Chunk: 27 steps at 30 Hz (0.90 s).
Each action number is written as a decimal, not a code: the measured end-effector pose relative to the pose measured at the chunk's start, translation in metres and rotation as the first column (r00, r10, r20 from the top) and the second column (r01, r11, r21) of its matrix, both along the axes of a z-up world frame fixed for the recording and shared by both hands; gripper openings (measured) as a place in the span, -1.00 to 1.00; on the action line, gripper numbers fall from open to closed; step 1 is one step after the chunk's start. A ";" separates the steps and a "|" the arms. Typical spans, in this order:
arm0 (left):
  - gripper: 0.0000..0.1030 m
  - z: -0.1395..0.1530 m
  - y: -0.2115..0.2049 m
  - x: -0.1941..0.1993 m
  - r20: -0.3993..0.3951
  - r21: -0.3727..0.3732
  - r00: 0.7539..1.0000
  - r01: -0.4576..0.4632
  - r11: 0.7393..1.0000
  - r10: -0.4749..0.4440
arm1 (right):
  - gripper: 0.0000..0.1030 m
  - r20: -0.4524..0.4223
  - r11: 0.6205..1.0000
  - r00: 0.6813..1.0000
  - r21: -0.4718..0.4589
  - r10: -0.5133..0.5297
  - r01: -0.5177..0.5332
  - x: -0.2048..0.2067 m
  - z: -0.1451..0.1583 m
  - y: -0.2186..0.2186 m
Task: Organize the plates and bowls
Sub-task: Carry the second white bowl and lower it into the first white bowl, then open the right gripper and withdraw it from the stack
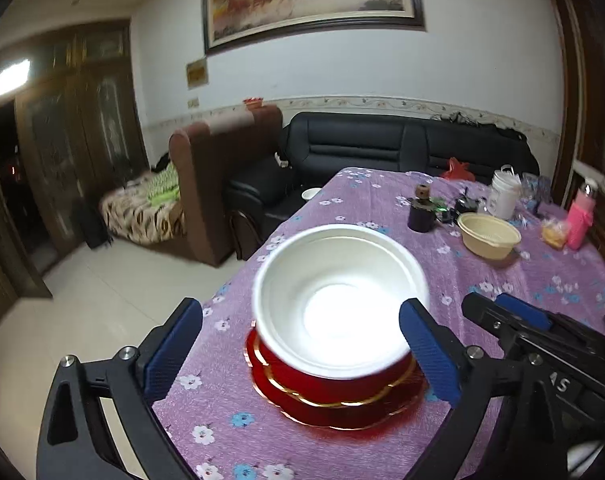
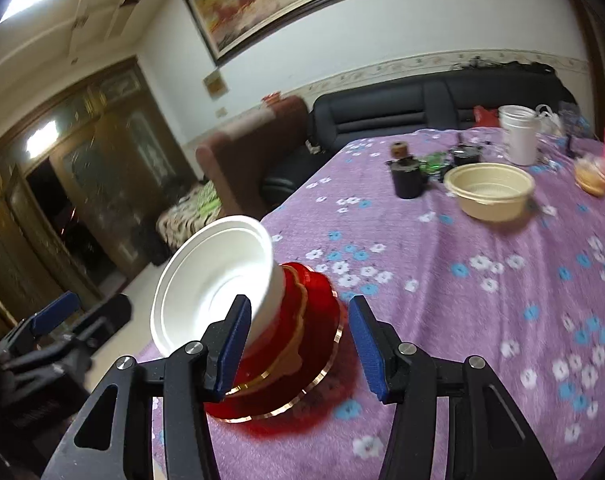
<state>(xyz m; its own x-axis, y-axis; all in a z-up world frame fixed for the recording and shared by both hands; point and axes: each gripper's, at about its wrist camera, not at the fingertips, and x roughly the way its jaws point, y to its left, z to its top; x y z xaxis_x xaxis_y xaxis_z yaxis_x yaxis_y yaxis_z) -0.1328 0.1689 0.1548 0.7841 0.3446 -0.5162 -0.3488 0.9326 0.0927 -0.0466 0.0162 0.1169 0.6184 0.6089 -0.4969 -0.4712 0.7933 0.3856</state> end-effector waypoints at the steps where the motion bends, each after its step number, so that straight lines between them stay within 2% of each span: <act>1: 0.92 -0.001 -0.007 0.001 -0.007 0.007 1.000 0.015 1.000 -0.015 | 0.10 0.000 1.000 1.000 0.010 -0.013 0.013 -0.002 -0.001 -0.006; 4: 0.92 -0.006 -0.027 0.009 -0.039 0.013 0.997 0.061 0.998 -0.060 | 0.12 -0.023 0.997 0.997 0.040 -0.071 0.072 -0.006 -0.005 -0.029; 11: 0.92 -0.012 -0.055 0.020 -0.084 0.016 0.989 0.125 0.992 -0.124 | 0.13 -0.079 0.990 0.990 0.072 -0.115 0.121 -0.006 -0.016 -0.064; 27: 0.92 -0.020 -0.075 0.026 -0.135 0.030 0.978 0.162 0.986 -0.157 | 0.15 -0.111 0.982 0.981 0.081 -0.161 0.171 -0.006 -0.028 -0.092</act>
